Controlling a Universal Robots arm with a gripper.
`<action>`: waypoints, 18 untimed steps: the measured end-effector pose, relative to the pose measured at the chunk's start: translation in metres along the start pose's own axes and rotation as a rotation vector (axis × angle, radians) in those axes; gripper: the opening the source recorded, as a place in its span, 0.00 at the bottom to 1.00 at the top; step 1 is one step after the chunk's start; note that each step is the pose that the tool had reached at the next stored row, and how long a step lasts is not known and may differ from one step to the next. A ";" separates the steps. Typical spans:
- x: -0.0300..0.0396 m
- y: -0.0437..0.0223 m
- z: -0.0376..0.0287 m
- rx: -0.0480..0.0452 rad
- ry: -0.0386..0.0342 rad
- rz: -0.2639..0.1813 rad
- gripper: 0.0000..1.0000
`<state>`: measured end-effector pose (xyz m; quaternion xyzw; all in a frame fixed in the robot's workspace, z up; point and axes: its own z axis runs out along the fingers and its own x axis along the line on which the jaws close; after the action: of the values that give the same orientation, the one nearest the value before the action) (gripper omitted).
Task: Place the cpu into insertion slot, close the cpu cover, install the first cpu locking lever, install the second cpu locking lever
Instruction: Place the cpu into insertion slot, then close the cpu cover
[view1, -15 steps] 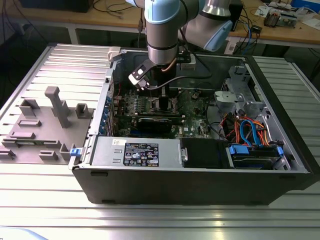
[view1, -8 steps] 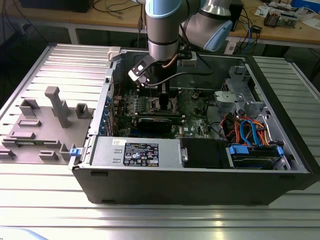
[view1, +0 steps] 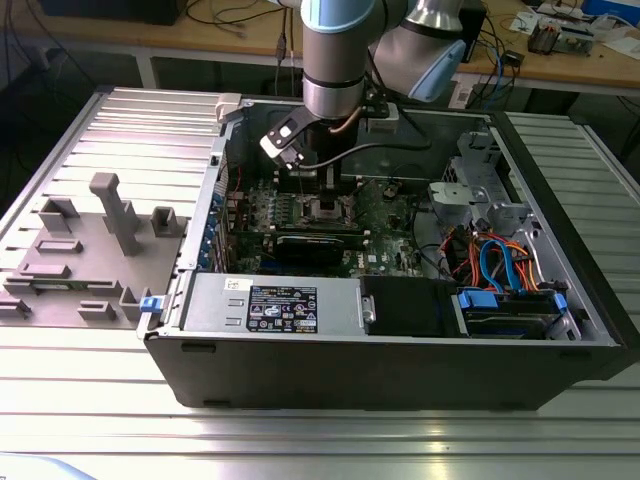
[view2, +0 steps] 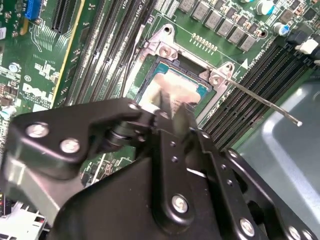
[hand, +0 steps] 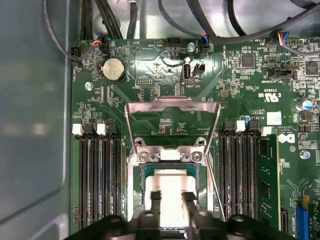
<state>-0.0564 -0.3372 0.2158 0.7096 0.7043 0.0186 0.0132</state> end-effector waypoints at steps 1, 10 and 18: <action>0.0000 0.0005 0.0000 0.0030 -0.0002 0.000 0.23; 0.0000 0.0017 0.0000 0.0079 -0.0003 0.000 0.11; 0.0000 0.0018 0.0000 0.0127 -0.0002 0.000 0.11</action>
<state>-0.0546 -0.3372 0.2159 0.7097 0.7043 0.0140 0.0088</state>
